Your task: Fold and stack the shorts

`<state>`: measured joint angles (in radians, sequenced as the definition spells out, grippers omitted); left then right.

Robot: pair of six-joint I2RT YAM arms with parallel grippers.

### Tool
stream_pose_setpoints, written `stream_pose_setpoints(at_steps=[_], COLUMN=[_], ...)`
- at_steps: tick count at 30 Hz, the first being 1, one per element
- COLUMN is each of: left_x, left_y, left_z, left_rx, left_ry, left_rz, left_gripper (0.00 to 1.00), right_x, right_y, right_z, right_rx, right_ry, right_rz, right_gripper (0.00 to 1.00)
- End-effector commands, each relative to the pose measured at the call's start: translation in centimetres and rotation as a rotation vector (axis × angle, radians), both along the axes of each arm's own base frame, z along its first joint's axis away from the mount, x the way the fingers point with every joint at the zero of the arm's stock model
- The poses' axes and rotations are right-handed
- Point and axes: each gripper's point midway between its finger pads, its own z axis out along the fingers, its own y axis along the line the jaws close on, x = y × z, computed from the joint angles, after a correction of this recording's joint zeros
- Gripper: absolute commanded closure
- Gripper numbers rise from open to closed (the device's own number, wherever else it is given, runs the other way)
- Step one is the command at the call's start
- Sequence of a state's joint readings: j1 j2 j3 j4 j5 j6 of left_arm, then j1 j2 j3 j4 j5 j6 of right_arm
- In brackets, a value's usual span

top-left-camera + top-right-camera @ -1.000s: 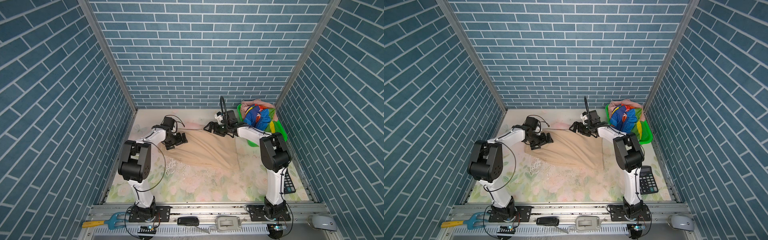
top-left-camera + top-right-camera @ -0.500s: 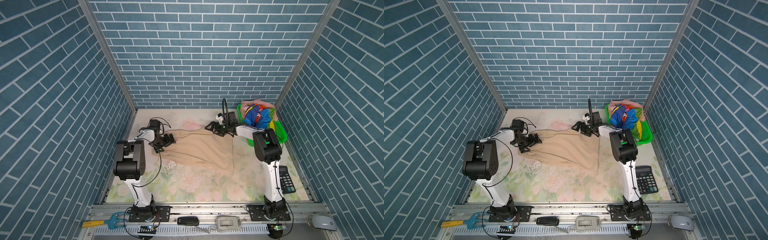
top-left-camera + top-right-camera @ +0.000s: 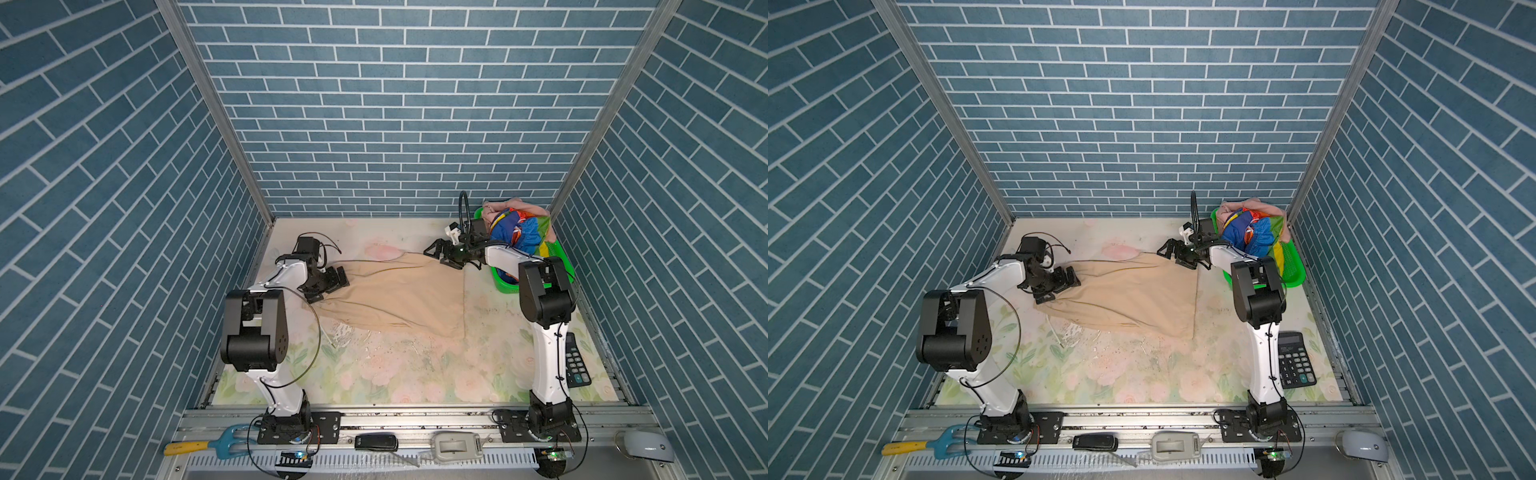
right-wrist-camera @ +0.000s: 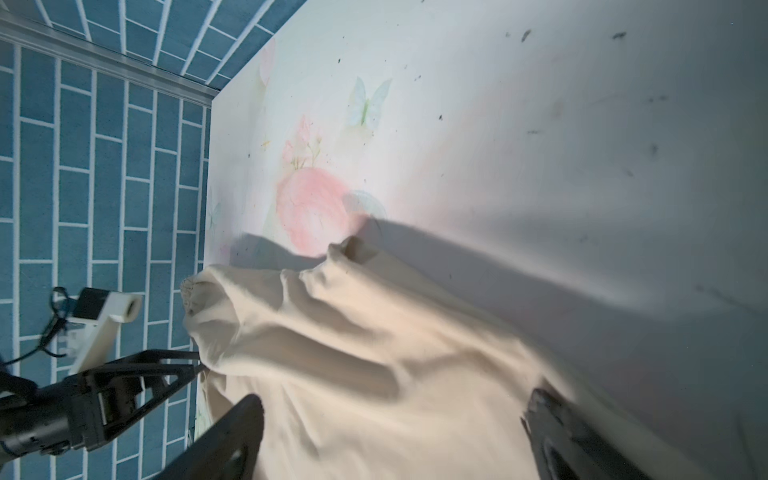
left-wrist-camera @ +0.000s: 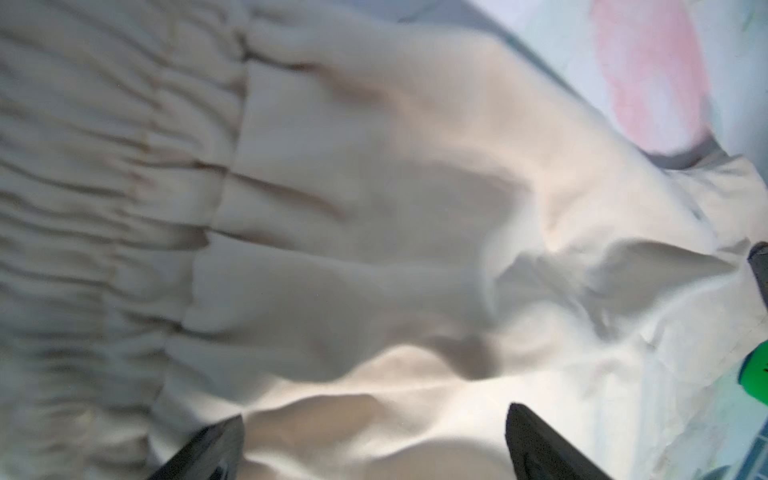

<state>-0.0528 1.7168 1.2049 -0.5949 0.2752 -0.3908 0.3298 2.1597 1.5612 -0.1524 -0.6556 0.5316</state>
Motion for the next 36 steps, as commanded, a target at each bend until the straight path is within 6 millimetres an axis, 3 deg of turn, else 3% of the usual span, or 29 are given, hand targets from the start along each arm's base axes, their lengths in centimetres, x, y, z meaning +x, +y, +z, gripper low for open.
stream_pose_setpoints(at_steps=[1,4,7,12,18,23,26,31,36], left_x=[1.3,1.2,1.4,1.2,-0.3,-1.8,-2.0,-1.6,-1.8], left_y=[1.7,4.3,3.8,-1.2,-7.7,-11.4,-14.1,-18.6,-23.3], left_z=[5.4,5.6,5.0,4.6,3.1,2.2,3.2,5.5,4.4], left_rx=[0.271,0.343,0.177,-0.055,-0.254,-0.370,-0.460,-0.535,-0.586], left_ry=[-0.179,-0.163,-0.133,-0.152,-0.100,-0.059,-0.074,-0.108,-0.079], left_rz=[-0.059,-0.018,-0.032,-0.104,-0.121,-0.118,-0.115,-0.147,-0.196], left_gripper=[0.00,0.00,0.00,0.01,0.00,0.00,0.00,0.01,0.00], right_x=[-2.5,-5.3,-8.7,-13.6,-16.9,-18.2,-18.5,-17.6,-16.1], right_y=[0.8,0.7,1.6,4.5,7.1,6.2,5.0,2.0,-0.5], right_z=[4.6,4.3,3.9,2.5,0.5,-2.0,-2.9,-2.3,-2.7], right_rx=[-0.019,-0.034,-0.038,-0.033,0.045,0.008,-0.017,0.035,0.062], right_ry=[-0.108,-0.099,-0.081,-0.039,0.033,0.079,0.095,0.100,0.123], right_rz=[0.032,0.045,0.089,0.162,0.188,0.182,0.172,0.086,0.011], right_gripper=[0.01,0.01,0.01,0.01,0.01,0.01,0.01,0.01,0.01])
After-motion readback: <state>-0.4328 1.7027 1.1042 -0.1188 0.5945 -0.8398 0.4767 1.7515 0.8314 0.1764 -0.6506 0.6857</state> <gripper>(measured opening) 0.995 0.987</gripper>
